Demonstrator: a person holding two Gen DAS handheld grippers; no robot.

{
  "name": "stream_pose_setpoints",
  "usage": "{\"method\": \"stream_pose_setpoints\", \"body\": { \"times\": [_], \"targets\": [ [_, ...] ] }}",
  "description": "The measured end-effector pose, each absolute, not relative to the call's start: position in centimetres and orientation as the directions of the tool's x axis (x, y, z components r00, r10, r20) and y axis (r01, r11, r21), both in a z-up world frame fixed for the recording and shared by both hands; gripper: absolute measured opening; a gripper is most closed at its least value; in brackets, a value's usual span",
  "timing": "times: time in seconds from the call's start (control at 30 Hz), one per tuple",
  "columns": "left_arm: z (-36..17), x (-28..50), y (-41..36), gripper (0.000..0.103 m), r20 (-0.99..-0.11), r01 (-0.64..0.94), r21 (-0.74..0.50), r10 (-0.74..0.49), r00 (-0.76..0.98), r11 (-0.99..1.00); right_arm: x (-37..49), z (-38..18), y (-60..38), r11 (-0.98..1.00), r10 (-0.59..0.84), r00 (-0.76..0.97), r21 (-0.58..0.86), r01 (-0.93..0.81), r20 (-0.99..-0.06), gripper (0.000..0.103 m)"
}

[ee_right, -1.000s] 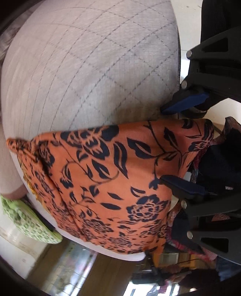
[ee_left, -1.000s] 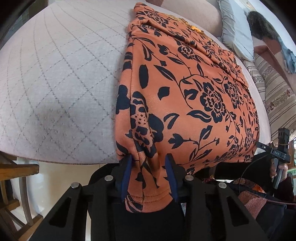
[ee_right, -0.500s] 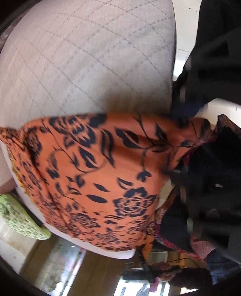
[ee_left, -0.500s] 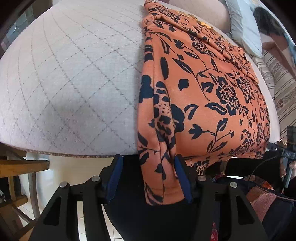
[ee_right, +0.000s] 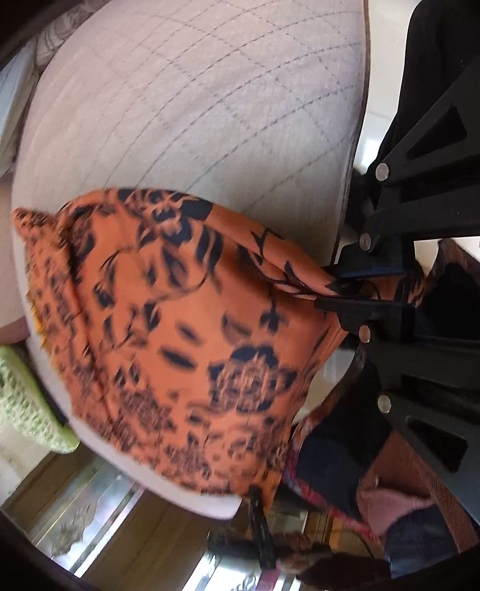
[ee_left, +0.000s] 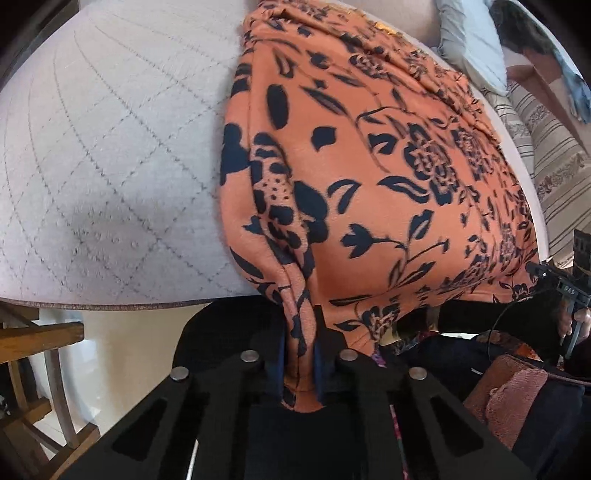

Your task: Fold small clothes

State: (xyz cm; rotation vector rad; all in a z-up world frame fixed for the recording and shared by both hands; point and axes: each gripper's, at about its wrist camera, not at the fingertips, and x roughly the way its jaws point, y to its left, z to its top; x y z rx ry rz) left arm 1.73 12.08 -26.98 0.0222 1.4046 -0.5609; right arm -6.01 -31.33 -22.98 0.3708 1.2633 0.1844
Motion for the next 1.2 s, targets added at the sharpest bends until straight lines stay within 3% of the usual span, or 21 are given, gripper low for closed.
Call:
{"method": "stream_pose_setpoints", "body": {
  "times": [0.27,0.57,0.77,0.83,0.97,1.07,1.13,1.17,1.2],
  "targets": [
    [-21.9,3.1,13.2,0.009,-0.819,0.356,-0.480,-0.555,0.147,0.802,-4.3,-16.2,-31.5,0.798,0.537,0.495,0.602,-0.036,-0.683,0.008],
    [-14.9,11.5,13.2,0.009,-0.696,0.326,-0.579,-0.661,0.281,0.748,1.5,-11.8,-37.5,0.659,0.528,0.720,0.752,-0.012,-0.450,0.008],
    [-14.2,20.1,10.0,0.009,-0.732,0.282,-0.556,-0.621,0.280,0.782,8.4,-11.3,-44.0,0.614,0.424,0.808,0.786,0.075,-0.409,0.008],
    [-14.9,22.2,8.7,0.009,-0.756,0.266,-0.537,-0.597,0.269,0.800,10.7,-11.7,-45.6,0.630,0.385,0.803,0.765,0.132,-0.455,0.008],
    [-16.2,23.2,7.1,0.009,-0.768,0.279,-0.527,-0.591,0.247,0.803,12.6,-13.6,-45.4,0.598,0.480,0.709,0.784,0.167,-0.517,0.012],
    [-16.8,22.5,7.8,0.009,-0.763,0.285,-0.531,-0.597,0.250,0.798,10.7,-14.3,-43.2,0.685,0.475,0.631,0.707,0.173,-0.614,0.025],
    [-17.1,22.2,8.8,0.009,-0.759,0.265,-0.543,-0.601,0.251,0.797,8.4,-14.8,-42.2,0.694,0.488,0.600,0.699,0.174,-0.634,0.048],
    [-17.3,22.1,9.2,0.009,-0.757,0.255,-0.548,-0.602,0.253,0.797,6.9,-15.3,-41.6,0.682,0.499,0.589,0.707,0.186,-0.636,0.074],
    [-17.4,21.7,9.8,0.009,-0.756,0.242,-0.554,-0.603,0.255,0.796,5.5,-15.5,-41.3,0.670,0.503,0.591,0.716,0.193,-0.630,0.078]
  ]
}}
